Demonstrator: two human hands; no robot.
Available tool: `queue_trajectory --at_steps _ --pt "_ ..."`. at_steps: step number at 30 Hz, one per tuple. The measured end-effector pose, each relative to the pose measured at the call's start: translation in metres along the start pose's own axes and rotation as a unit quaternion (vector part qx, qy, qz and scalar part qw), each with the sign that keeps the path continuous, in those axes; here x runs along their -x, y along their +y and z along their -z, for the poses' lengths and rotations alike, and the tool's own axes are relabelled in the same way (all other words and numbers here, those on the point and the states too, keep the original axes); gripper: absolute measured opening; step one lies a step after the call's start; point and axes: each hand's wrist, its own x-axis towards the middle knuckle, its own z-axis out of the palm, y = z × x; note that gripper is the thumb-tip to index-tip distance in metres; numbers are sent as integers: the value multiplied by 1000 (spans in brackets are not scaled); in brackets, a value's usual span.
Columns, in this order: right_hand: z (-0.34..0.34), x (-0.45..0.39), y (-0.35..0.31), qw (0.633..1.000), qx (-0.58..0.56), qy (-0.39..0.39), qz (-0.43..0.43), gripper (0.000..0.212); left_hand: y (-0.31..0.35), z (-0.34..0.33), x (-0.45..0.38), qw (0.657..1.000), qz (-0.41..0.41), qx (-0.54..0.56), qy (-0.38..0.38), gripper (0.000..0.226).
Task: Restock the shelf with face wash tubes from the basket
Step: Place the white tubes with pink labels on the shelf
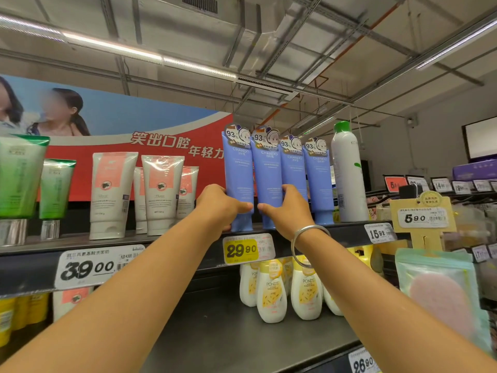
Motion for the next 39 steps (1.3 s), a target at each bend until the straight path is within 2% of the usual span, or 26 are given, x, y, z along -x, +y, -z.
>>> queue_trajectory --at_steps 9,20,39 --pt "-2 -3 1 1000 10 -6 -1 54 -1 0 1 1000 4 5 11 40" --pt "-3 -4 3 1000 9 -10 -4 57 -2 0 -2 1000 2 -20 21 45" --pt "-1 1 -1 1000 8 -4 -26 61 -4 1 -4 1000 -10 -24 12 33"
